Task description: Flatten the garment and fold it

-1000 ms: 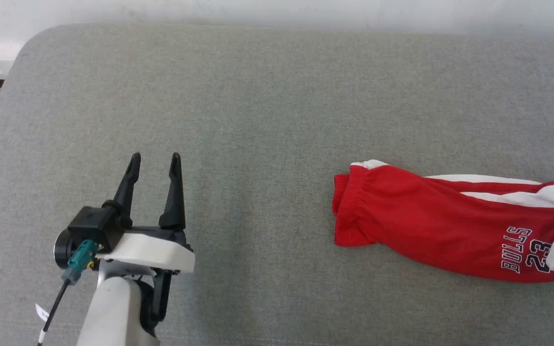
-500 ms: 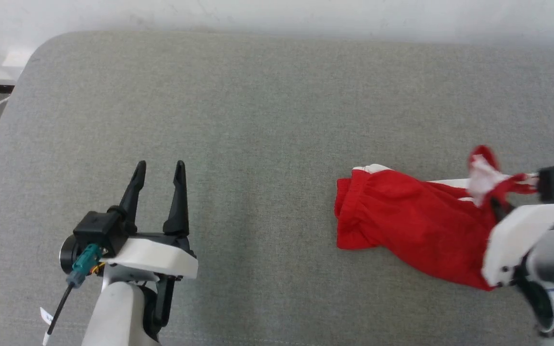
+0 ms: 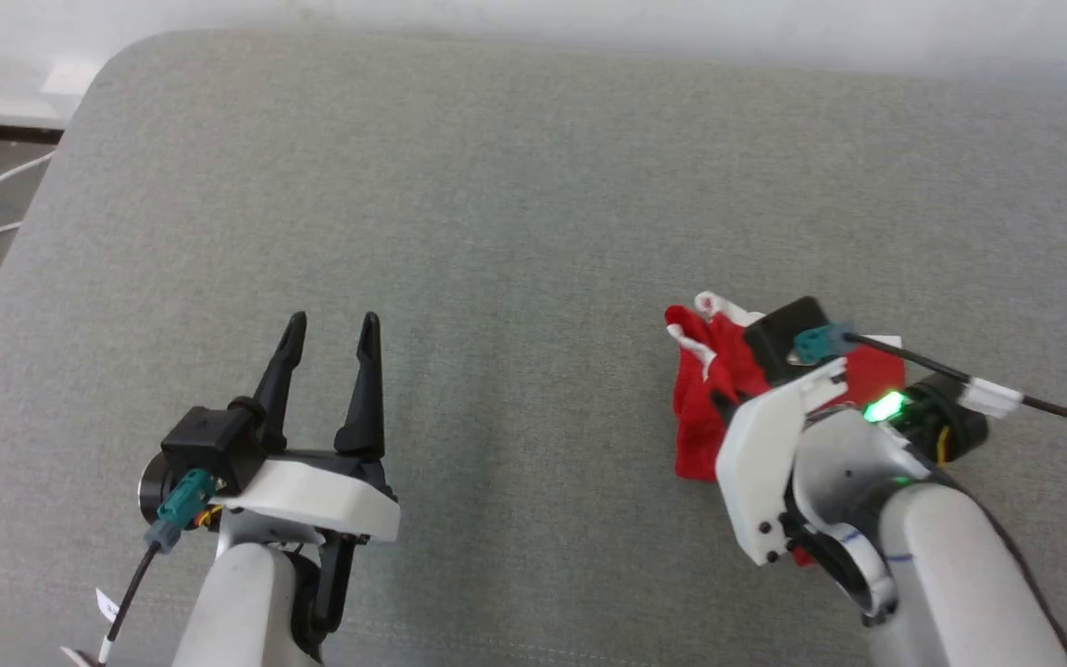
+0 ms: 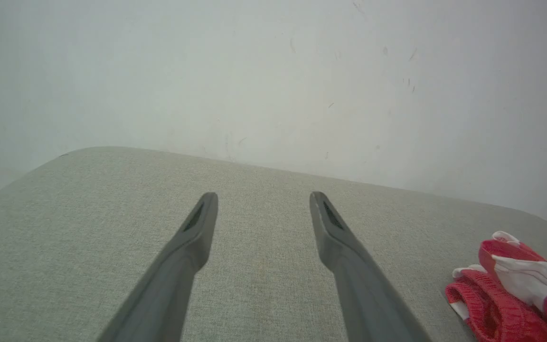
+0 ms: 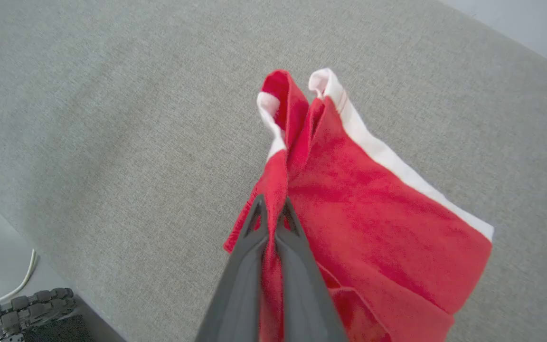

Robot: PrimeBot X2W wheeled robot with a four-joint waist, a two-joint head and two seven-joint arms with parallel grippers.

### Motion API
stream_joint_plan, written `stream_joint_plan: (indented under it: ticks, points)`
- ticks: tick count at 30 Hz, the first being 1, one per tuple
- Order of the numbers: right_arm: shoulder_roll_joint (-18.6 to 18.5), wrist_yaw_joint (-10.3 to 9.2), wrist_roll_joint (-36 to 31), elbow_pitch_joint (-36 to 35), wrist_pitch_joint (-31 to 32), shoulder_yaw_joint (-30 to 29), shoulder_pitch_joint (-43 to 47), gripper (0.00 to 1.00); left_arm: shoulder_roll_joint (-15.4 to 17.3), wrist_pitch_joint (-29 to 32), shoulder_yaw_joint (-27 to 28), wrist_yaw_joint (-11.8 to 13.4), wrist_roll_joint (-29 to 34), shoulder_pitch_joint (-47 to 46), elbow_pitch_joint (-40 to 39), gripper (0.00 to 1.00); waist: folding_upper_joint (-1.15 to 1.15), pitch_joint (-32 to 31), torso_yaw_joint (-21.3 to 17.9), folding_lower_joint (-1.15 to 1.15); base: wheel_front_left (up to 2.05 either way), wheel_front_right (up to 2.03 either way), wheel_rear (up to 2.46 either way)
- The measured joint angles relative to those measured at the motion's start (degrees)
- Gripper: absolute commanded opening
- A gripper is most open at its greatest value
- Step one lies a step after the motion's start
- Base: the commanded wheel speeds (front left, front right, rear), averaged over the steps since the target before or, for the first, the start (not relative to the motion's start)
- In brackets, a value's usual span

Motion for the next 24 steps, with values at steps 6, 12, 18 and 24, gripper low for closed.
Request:
stream_joint_plan:
  ticks: [6, 12, 18, 24]
  points:
    - [0.02, 0.0, 1.33, 8.91, -3.04, 1.77, -2.88, 1.0, 0.0, 0.0, -0.77, 0.0, -0.43, -0.15, 0.47, 1.0, 0.01, 0.64, 1.41, 0.0, 0.0, 0.0, 0.0]
    - [0.11, 0.0, 8.18, 7.79, -12.55, 1.2, -3.61, 1.0, -0.01, 0.0, -0.6, 0.03, -0.58, -0.14, 0.56, 1.0, 0.0, 0.27, 1.14, 0.0, 0.0, 0.0, 0.0]
    - [0.32, 0.0, 12.84, 1.71, -30.76, -4.57, -2.93, 1.0, -0.01, 0.0, -0.41, 0.13, -0.58, 0.08, 0.57, 1.0, 0.01, -0.8, -0.29, 0.0, 0.0, 0.0, 0.0]
    - [0.18, -0.01, 14.21, 1.16, -43.92, -15.03, 3.13, 1.0, -0.01, 0.0, 0.21, 0.19, -0.54, 0.54, 0.34, 1.0, 0.0, -1.69, -2.32, 0.0, 0.0, 0.0, 0.0]
